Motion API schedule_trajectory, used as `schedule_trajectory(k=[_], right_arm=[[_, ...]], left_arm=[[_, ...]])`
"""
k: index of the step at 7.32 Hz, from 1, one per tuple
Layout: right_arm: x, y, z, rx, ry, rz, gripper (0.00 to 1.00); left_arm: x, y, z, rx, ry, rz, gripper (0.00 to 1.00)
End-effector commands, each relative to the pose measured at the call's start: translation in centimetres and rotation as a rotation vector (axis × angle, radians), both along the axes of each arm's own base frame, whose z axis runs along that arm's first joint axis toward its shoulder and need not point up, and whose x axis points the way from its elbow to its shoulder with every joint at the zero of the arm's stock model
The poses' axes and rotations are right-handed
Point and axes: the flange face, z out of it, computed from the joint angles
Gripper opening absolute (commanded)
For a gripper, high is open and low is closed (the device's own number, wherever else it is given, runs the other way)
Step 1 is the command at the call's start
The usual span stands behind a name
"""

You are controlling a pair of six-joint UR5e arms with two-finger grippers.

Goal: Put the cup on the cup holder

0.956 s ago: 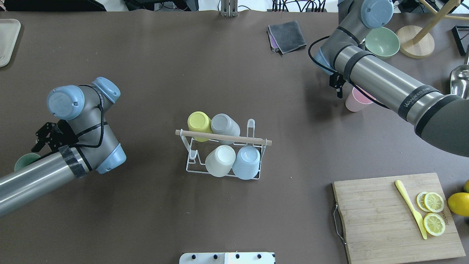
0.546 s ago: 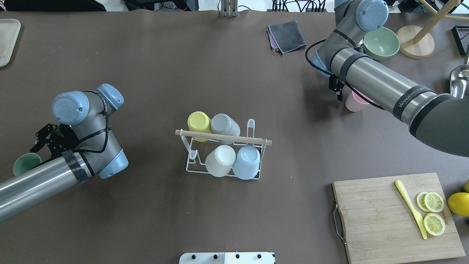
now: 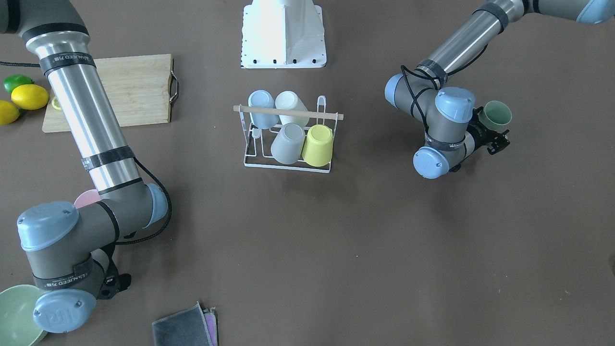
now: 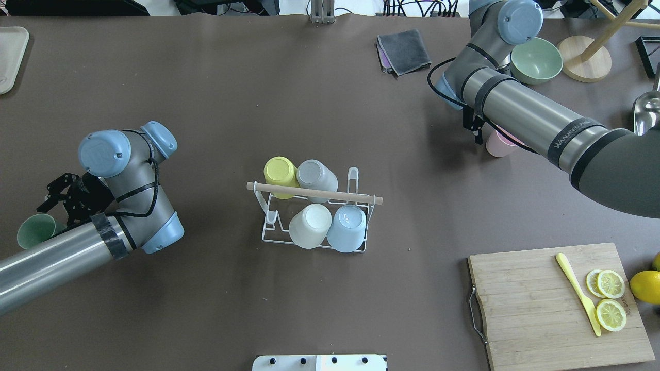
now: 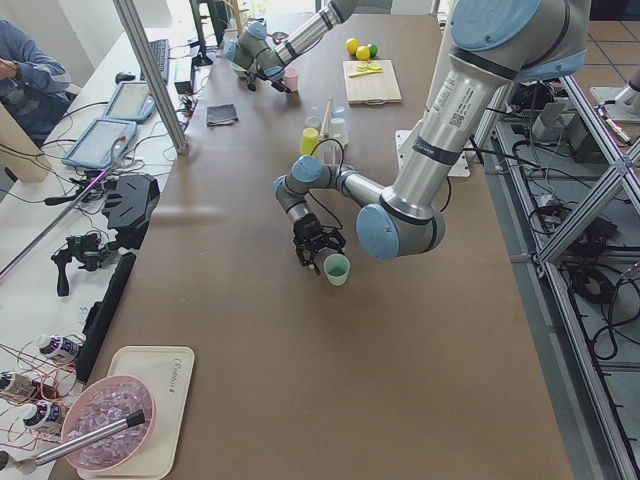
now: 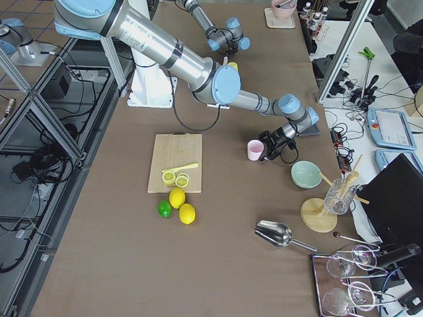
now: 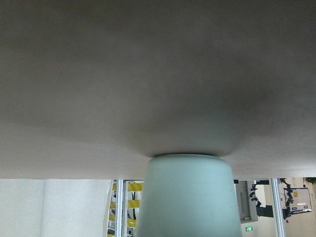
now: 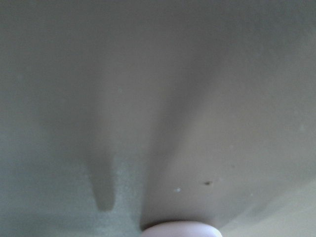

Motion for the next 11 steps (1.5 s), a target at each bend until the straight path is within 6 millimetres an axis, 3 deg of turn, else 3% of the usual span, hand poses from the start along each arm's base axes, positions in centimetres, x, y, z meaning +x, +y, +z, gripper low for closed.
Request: schedule_trajectory(k=[1, 4, 8, 9, 10, 11], right_arm=[[-0.4, 0.3, -0.1, -0.012, 0.01, -0.008, 1.0], [-0.6, 0.6, -0.6, -0.037, 0.016, -0.028, 1.0], [-0.8, 1.3, 0.3, -0.034, 0.02, -0.068, 1.0], [-0.8, 1.3, 0.3, -0.032, 0.021, -0.074, 0.79], [-0.7, 1.3, 0.2, -0.021, 0.012, -0.095, 0.38], [-0.7, 1.3, 0.2, -0.022, 0.013, -0.095, 0.04]], left_arm=[[-0.3, 0.2, 0.1, -0.013, -0.024, 0.001, 0.98], [-0.7, 0.6, 0.5, -0.039, -0.042, 0.0, 0.98], [-1.0, 0.9, 1.6, -0.045, -0.042, -0.001, 0.97], [-0.8, 1.1, 1.6, -0.059, -0.033, -0.015, 0.97], [-0.8, 1.1, 1.6, -0.064, -0.032, -0.017, 0.97], [-0.8, 1.1, 1.6, -0.069, -0.029, -0.026, 0.97]])
